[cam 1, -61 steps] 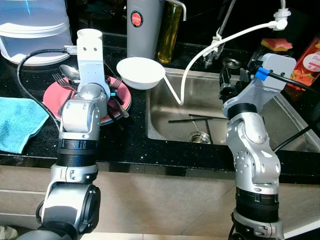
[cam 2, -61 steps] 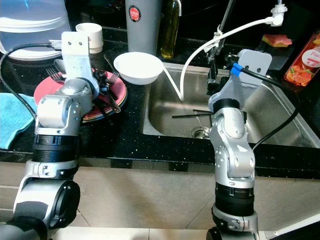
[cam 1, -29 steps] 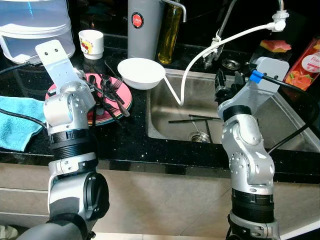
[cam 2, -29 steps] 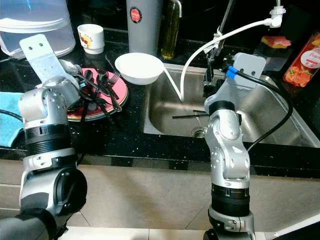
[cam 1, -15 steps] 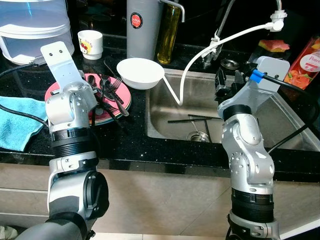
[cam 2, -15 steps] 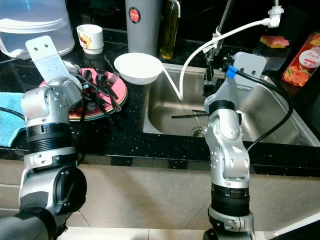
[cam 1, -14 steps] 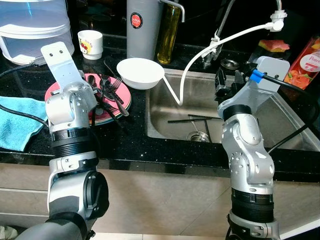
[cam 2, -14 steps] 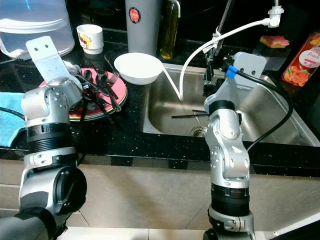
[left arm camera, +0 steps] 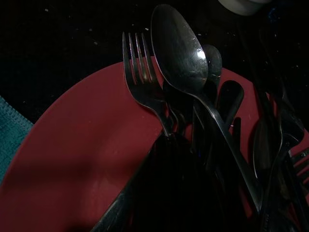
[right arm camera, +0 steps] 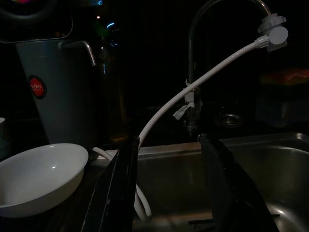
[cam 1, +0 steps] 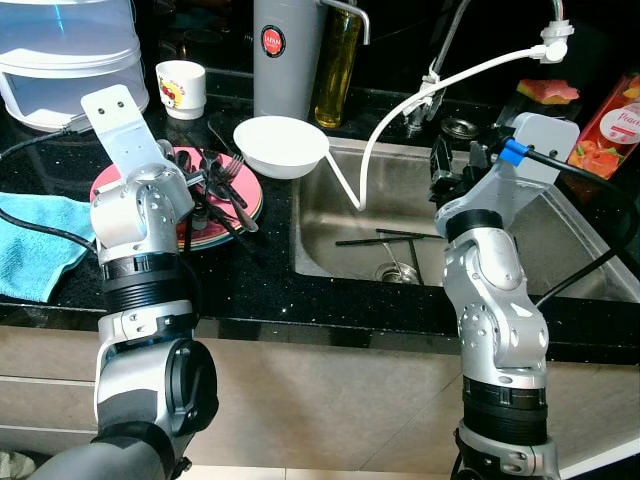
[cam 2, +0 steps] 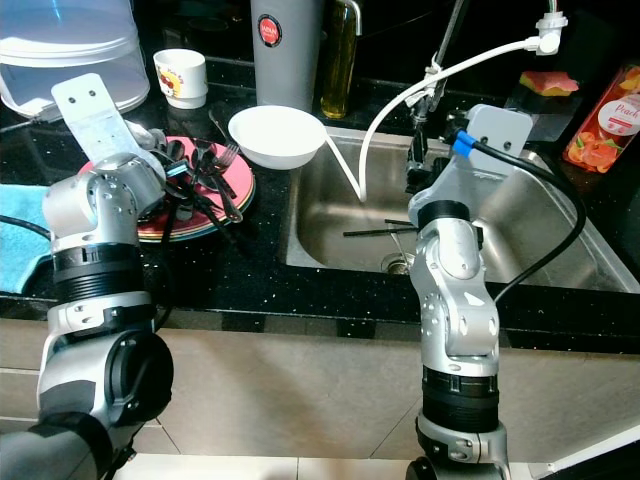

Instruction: Kitchen organization

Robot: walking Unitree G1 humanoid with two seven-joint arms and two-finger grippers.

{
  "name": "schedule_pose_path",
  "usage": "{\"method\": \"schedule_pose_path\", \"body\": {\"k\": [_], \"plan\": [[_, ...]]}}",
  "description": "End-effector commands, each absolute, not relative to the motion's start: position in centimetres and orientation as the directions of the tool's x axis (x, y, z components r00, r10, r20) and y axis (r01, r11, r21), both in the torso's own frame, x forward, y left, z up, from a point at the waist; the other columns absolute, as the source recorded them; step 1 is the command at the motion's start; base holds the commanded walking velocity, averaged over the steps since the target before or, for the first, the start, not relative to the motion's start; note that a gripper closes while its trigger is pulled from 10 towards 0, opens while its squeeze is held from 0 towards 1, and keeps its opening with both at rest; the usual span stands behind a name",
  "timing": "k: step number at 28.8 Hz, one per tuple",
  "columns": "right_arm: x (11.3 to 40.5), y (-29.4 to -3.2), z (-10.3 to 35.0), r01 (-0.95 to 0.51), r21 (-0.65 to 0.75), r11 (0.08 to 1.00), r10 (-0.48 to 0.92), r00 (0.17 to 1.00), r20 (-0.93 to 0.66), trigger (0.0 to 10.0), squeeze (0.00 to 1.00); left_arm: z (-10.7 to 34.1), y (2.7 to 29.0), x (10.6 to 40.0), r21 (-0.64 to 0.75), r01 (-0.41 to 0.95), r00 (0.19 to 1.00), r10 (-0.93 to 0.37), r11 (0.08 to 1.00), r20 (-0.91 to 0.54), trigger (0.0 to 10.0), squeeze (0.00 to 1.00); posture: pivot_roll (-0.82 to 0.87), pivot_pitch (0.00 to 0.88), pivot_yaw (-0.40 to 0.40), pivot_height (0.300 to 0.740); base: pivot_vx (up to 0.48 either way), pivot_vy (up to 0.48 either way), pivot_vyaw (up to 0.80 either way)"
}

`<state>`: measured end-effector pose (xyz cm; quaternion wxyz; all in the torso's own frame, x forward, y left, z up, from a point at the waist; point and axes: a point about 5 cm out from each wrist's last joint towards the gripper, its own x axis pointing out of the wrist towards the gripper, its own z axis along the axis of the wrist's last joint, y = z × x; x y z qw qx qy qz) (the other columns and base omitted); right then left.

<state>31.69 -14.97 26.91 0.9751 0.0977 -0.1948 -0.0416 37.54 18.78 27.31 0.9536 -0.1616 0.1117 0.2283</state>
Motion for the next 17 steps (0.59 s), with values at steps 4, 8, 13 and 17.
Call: {"method": "schedule_pose_path", "body": {"k": [4, 8, 13, 17], "plan": [[31.7, -15.1, 27.0, 0.048, 0.212, 0.976, -0.128, 0.916, 0.380, 10.0, 0.00, 27.5, 18.4, 37.8, -0.244, -0.453, 0.879, 0.385, 0.858, -0.280, 0.0, 0.00, 0.18, 0.000, -0.090, 0.740, 0.000, 0.000, 0.00], [31.7, -15.1, 27.0, 0.049, 0.213, 0.976, -0.129, 0.916, 0.380, 10.0, 0.00, 28.7, 18.3, 37.7, -0.201, -0.444, 0.892, 0.410, 0.873, -0.190, 10.0, 0.00, 0.18, 0.000, -0.089, 0.740, 0.000, 0.000, 0.00], [31.7, -15.1, 27.0, 0.049, 0.213, 0.976, -0.129, 0.916, 0.379, 10.0, 0.00, 28.3, 18.3, 37.7, -0.210, -0.450, 0.887, 0.406, 0.868, -0.222, 10.0, 1.00, 0.18, 0.000, -0.089, 0.740, 0.000, 0.000, 0.00], [31.7, -15.1, 27.0, 0.048, 0.214, 0.976, -0.129, 0.916, 0.379, 10.0, 0.00, 27.6, 18.5, 37.8, -0.224, -0.466, 0.873, 0.402, 0.856, -0.277, 10.0, 0.99, 0.18, 0.000, -0.088, 0.740, 0.000, 0.000, 0.00]]}}
